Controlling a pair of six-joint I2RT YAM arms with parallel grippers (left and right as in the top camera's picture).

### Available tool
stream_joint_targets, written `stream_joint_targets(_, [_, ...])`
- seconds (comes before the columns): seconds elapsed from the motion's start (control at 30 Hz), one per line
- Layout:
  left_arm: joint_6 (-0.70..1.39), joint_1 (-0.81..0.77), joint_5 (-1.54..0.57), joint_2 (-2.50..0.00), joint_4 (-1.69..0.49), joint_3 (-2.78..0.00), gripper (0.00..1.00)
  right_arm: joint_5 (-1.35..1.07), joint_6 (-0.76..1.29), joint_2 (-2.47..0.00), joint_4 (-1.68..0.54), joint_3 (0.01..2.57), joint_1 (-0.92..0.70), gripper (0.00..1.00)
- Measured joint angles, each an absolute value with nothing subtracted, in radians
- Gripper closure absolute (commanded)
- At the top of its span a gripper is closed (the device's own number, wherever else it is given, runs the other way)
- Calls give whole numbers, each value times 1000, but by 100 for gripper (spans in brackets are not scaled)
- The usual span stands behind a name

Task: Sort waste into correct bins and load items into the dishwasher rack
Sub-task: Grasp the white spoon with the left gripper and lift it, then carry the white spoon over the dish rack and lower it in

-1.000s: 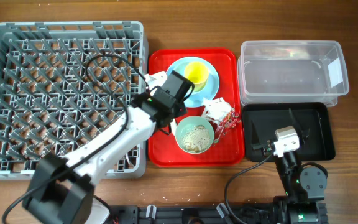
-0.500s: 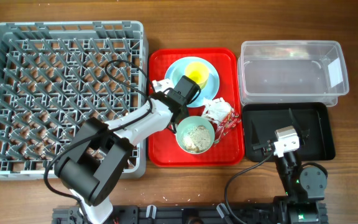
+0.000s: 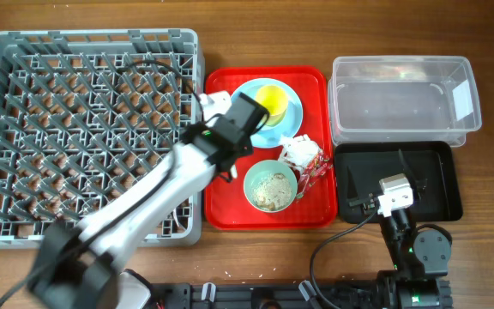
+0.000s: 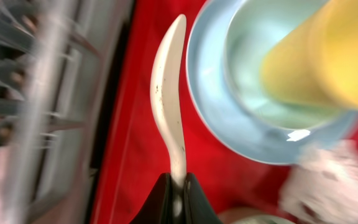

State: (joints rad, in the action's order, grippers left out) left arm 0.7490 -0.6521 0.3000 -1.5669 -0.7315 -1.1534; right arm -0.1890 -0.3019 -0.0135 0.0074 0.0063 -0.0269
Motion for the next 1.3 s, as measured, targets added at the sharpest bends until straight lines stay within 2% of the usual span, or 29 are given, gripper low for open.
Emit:
stream_joint_targets(0.13, [654,-604,311,-1341,-825,-1166,96,-189,-302,-14,7,6,-27,0])
stream_joint_targets(0.27, [532,-494,318,-1275,-909,-1166,96,-189,-302,-14,8,6,-27,1])
stream_joint_targets(0.53, [379,-382,269,-1364,-962,-1166,96,-189,-302,-14,7,6,-27,0])
stream_joint_targets(0.83, [352,-337,377,-1461,-1024,-1166,96,-189,-302,-14,7,6,-27,0])
stream_joint_targets(0.97, [352,-334,380,-1465,-1058,-1162,96,-189,-302,-14,8,6,-27,0])
stream_joint_targets(1.3, [352,-334,343,-1468,-990,-1024,96,-189,-302,-14,7,6,-27,0])
